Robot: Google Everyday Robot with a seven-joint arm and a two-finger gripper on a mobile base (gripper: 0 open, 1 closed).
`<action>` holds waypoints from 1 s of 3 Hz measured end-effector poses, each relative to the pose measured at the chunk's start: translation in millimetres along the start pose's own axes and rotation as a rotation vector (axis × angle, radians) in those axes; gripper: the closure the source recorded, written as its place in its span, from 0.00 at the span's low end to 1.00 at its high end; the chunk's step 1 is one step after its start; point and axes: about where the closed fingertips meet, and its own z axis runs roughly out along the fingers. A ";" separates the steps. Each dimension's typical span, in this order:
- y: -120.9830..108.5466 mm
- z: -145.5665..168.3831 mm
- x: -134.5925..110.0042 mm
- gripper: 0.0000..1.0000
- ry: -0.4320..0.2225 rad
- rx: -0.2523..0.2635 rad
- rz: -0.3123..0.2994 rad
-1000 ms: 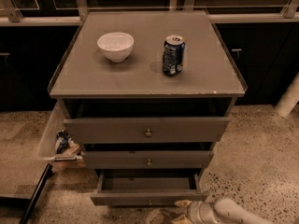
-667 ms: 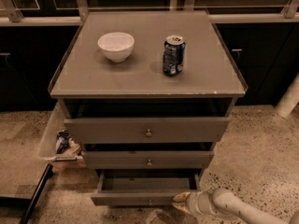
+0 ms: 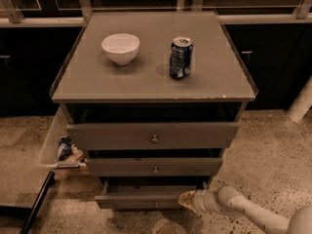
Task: Close bottom drawer
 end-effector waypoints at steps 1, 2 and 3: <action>-9.6 0.7 4.9 0.82 0.009 0.012 0.007; -9.6 0.7 4.8 0.58 0.009 0.012 0.007; -9.6 0.7 4.8 0.35 0.009 0.012 0.007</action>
Offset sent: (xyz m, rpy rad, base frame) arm 0.0086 -0.0059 -0.0039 -0.0075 -0.0006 -0.0144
